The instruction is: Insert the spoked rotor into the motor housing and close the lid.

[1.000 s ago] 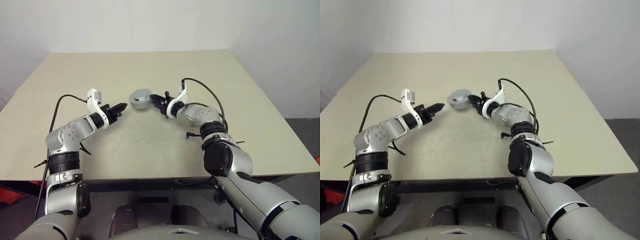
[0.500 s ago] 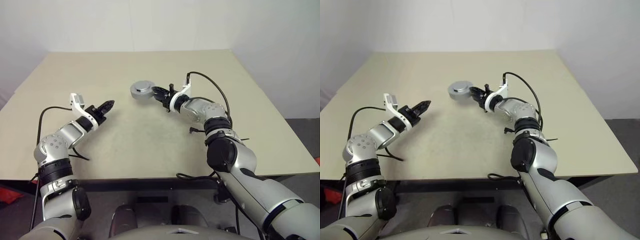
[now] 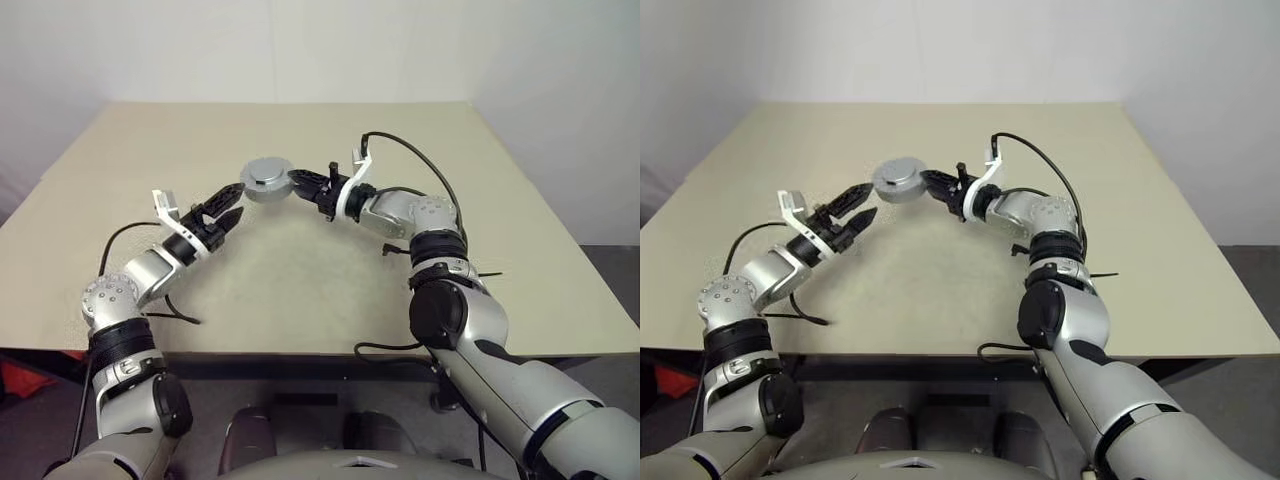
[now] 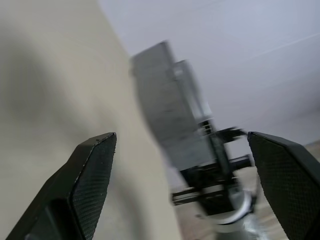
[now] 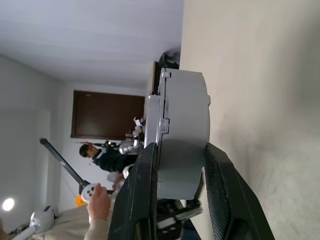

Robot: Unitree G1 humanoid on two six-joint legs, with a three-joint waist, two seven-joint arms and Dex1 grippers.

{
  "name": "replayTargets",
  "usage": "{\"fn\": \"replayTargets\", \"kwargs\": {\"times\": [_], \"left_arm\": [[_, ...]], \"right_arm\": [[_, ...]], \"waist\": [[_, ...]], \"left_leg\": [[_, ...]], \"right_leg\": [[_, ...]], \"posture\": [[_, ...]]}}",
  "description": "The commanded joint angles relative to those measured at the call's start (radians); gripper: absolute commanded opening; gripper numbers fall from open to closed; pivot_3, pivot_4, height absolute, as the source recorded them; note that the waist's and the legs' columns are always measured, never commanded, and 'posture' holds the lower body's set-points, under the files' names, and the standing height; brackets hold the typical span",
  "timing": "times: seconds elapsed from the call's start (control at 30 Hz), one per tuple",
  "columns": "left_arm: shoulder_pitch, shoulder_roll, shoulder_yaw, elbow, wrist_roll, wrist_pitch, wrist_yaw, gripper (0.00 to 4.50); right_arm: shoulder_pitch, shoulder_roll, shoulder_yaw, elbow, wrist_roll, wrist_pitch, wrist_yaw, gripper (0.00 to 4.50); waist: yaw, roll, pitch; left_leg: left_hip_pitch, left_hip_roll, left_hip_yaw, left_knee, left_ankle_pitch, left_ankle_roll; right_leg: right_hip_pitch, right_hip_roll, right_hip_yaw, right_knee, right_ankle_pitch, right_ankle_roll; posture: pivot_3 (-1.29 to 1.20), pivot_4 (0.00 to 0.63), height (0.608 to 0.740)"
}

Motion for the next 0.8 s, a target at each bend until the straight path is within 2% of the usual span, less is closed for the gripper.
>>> {"fn": "replayTargets", "kwargs": {"times": [0.03,0.17,0.47,0.8], "left_arm": [[-0.037,-0.004,0.016,0.022,-0.074,-0.003,0.019,4.46],[-0.072,-0.017,0.012,0.094,-0.080,-0.043,0.010,4.46],[-0.157,-0.034,-0.061,0.251,-0.002,-0.099,-0.047,4.46],[-0.243,-0.070,-0.070,0.397,0.059,-0.204,-0.107,4.46]], "right_arm": [[-0.017,0.004,-0.008,-0.070,0.063,0.008,0.032,1.12],[-0.007,0.005,0.002,-0.091,0.063,0.014,0.032,1.12],[-0.001,0.012,0.008,-0.133,0.064,0.016,0.027,1.12],[0.019,0.013,0.027,-0.161,0.054,0.006,0.023,1.12]], "waist": [[0.001,0.000,0.000],[0.001,0.000,0.000],[0.000,0.000,0.000],[0.000,-0.001,0.000]], "left_leg": [[0.000,0.000,0.000,0.000,0.000,0.000],[0.000,0.000,0.000,0.000,0.000,-0.001],[0.000,0.000,0.000,0.000,0.000,-0.001],[0.000,-0.001,0.000,0.000,0.000,-0.001]], "right_leg": [[0.000,0.000,0.000,0.000,0.000,0.000],[0.000,0.000,0.000,0.001,0.002,0.003],[0.000,0.000,0.001,0.001,0.003,0.004],[0.000,0.000,0.001,0.001,0.003,0.005]], "posture": [[0.00,0.000,0.740],[0.00,0.000,0.740],[0.00,0.000,0.740],[0.00,0.000,0.740]]}}
